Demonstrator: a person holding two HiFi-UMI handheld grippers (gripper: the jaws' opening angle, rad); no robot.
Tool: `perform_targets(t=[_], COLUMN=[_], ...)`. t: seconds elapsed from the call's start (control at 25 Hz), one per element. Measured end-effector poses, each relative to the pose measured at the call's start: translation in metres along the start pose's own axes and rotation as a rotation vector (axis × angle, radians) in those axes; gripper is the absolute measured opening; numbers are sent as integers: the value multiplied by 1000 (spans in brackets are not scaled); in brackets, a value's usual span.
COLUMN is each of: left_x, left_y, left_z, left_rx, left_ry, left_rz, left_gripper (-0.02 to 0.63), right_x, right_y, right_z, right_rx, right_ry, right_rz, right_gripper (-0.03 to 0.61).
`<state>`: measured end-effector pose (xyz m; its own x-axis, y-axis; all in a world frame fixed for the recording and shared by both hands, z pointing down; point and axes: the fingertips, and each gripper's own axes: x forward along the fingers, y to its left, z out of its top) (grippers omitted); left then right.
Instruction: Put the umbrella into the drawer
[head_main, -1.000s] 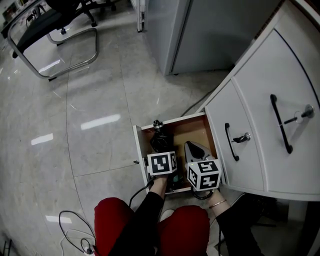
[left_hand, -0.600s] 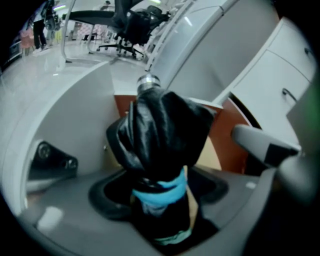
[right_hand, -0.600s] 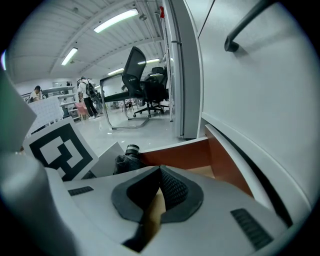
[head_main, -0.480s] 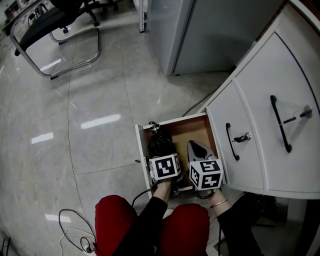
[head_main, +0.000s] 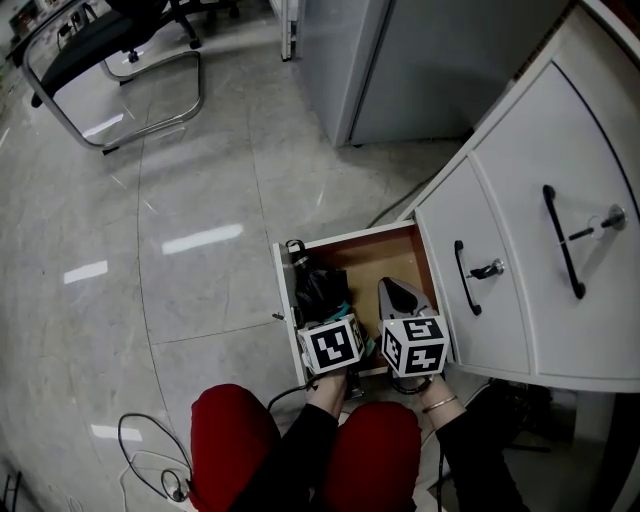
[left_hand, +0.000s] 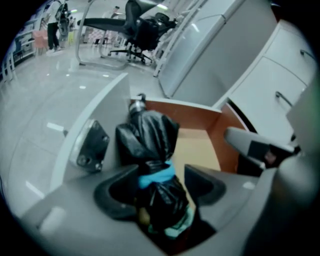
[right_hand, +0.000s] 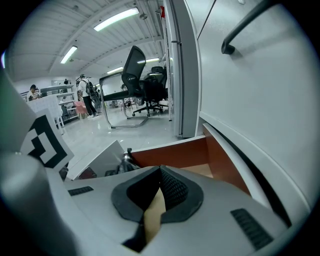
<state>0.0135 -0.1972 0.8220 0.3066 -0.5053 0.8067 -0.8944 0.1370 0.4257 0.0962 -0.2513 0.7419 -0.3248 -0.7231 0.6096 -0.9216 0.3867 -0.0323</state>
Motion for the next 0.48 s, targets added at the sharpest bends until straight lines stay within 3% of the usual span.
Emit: perform_targets(t=[0.28,0.48], left_x=[-16,-33], left_y=[-5,-11], left_z=[6,21], left_rx=[26,65], left_ry=[-51,-116], left_rz=[-48,-88], left_gripper=[268,216], right_x=[-2,-6], right_y=[4,12], right_z=[-2,1], right_rx=[4,7], right_ry=[0,-11], right_rz=[-2,6], right_gripper=[2,2])
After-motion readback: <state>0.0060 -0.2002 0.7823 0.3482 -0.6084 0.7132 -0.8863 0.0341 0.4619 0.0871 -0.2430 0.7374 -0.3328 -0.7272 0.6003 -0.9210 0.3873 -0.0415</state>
